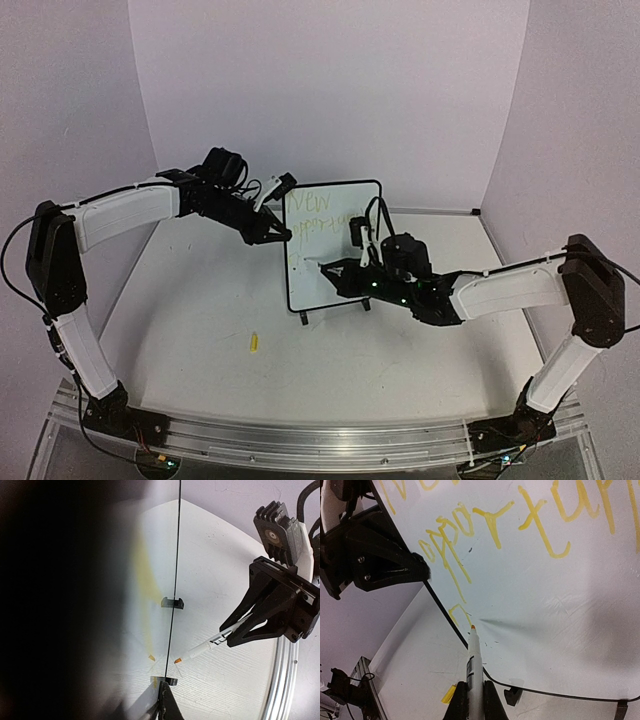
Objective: Write a sentence on the whiteboard
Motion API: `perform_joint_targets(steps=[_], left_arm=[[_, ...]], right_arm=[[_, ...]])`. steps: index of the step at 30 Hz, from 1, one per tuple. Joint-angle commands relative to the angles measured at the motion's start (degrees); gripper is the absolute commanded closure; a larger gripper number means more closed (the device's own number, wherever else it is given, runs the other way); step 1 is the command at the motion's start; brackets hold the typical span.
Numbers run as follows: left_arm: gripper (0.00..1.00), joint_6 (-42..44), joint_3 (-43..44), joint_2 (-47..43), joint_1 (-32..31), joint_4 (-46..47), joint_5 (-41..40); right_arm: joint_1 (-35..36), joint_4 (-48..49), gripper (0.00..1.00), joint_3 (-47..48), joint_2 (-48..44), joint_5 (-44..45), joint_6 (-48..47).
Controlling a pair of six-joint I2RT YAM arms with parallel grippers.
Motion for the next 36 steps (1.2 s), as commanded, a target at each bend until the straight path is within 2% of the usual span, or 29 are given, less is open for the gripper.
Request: perform_joint_targets(steps=[1,20,36], left_arm=[[1.00,1.8,-1.3,-1.1,-0.1,-3.9,-5.5],[1.00,1.8,-1.3,-1.1,-0.1,-3.8,-5.6],[1.00,1.8,-1.3,-0.9,-0.1,-3.9,-5.6]], right_arm=[[-0.9,1.7,1.00,2.4,0.0,1.0,-0.5],[-2.4,0.1,1.00,5.3,3.7,-3.6,-0.9],[-2.4,-2.1,1.00,2.4,1.2,-0.4,0.1]])
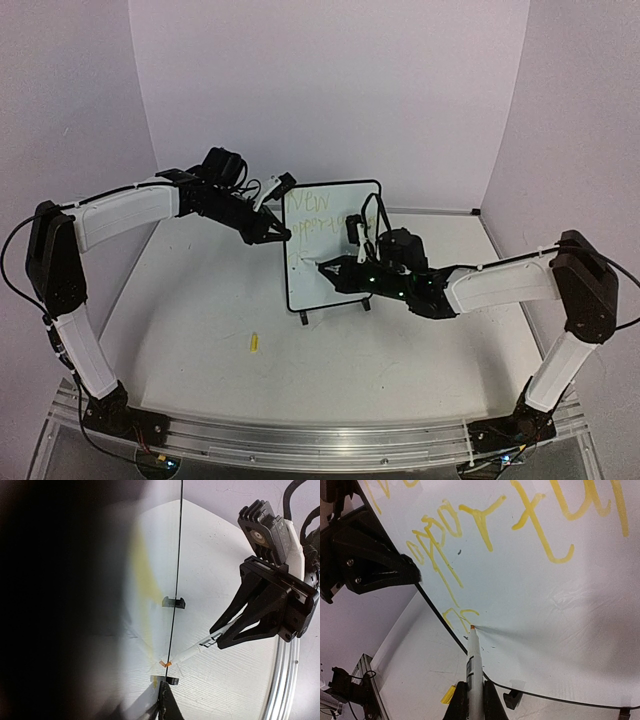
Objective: Write a sentence on the whiteboard
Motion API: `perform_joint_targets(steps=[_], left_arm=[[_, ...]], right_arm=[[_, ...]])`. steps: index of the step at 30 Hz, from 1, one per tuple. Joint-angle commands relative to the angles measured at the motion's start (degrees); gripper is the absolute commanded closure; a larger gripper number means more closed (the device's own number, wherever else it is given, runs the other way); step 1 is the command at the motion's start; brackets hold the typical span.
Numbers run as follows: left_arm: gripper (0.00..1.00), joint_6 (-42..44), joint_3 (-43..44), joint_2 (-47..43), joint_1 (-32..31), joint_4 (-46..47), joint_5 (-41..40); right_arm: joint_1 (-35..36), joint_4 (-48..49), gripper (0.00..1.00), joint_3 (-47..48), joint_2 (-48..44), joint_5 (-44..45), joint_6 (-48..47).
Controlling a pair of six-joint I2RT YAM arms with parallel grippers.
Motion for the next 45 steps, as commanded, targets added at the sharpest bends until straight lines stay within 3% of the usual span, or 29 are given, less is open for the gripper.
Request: perform_joint_targets(steps=[1,11,22,38,45], left_arm=[[1.00,1.8,-1.3,-0.9,-0.1,-3.9,-5.3],[1.00,1.7,-1.3,-1.0,-0.1,-3.8,-5.3],[1.00,1.8,-1.3,-1.1,-0.2,-3.8,-5.3],[1.00,1.7,-1.3,-0.9,-0.2,-3.8,-5.3],[1.00,1.7,-1.3,-0.8,-0.3,-3.8,-5.3]], right_arm=[[-0.5,-1.0,1.00,-0.4,-1.7,3.7,-0.1],[-0.5,-2.6,1.00,0.1,-4.9,5.4,-1.4],[-0.5,-2.7,1.00,3.5,-2.5,3.0,-2.2],[-0.5,-2.6,1.00,-2.0,-8.4,3.1,-2.3],[-0.5,-2.6,1.00,-0.6,-6.8,3.5,-2.8]])
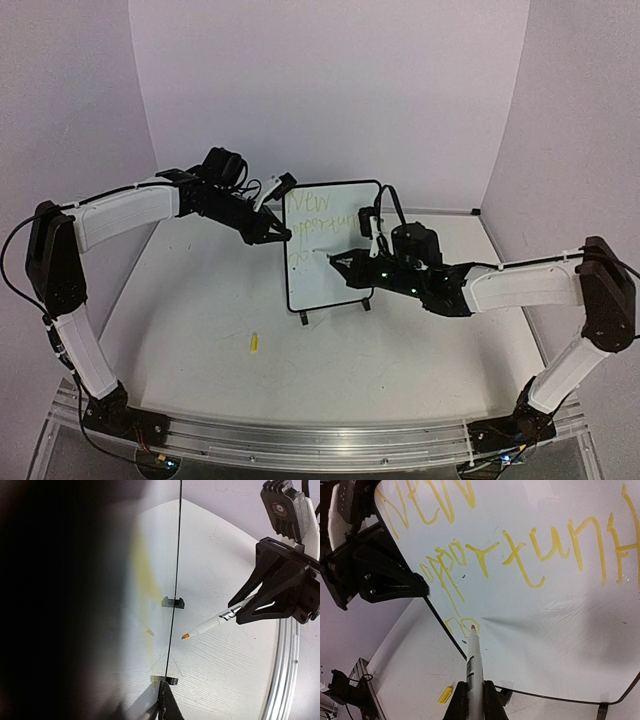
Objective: Write a sentence on the whiteboard
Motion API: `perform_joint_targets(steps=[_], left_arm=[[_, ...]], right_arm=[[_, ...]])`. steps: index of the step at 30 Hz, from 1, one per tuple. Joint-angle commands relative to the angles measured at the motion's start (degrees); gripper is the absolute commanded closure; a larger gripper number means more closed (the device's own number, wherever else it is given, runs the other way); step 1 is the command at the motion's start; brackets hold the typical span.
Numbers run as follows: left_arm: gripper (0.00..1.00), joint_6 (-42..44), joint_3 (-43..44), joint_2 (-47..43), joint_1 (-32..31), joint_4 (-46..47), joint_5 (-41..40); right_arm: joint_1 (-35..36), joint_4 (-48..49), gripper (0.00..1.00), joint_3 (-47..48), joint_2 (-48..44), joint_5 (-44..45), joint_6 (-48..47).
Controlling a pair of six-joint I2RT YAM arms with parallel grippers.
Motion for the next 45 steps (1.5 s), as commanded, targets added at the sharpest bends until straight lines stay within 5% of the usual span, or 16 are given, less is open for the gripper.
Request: perform_joint_targets(steps=[1,45], left_arm=[[1.00,1.7,-1.3,-0.7,-0.2,-3.9,-5.3],[1.00,1.8,-1.3,-0.8,-0.3,-3.8,-5.5]], right_arm=[[-0.3,1.0,1.00,1.8,0.2,0.8,-0.9],[-0.7,-3.2,1.00,3.0,3.0,5.2,0.2]])
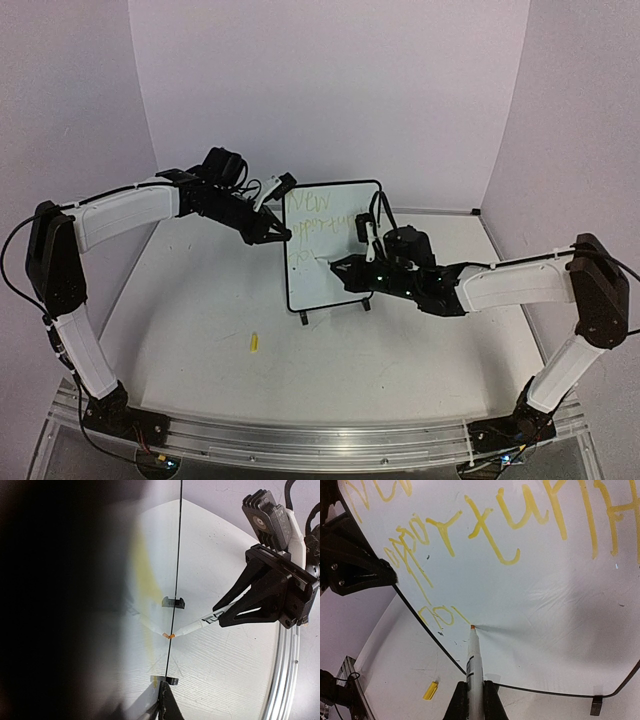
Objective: Write a sentence on the whiteboard
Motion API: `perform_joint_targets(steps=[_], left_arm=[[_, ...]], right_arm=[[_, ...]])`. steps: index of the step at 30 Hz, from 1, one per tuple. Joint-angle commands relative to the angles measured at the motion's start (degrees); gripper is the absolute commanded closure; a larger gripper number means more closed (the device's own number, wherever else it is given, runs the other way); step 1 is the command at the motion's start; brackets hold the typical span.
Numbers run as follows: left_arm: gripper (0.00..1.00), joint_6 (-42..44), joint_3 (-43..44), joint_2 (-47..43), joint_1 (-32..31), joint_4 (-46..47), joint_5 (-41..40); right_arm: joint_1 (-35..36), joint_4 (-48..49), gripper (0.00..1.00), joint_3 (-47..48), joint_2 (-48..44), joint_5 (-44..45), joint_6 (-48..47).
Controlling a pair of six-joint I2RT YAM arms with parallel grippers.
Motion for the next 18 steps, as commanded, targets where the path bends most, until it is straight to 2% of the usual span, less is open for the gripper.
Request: perform_joint_targets(steps=[1,18], left_arm=[[1.00,1.8,-1.3,-0.9,-0.2,-3.8,-5.5],[1.00,1.9,-1.3,-1.0,-0.2,-3.9,-5.6]], right_arm=[[-0.5,-0.3,1.00,2.0,0.2,3.2,-0.1],[-1.1,-0.4,1.00,3.9,-2.6,4.6,-1.2]])
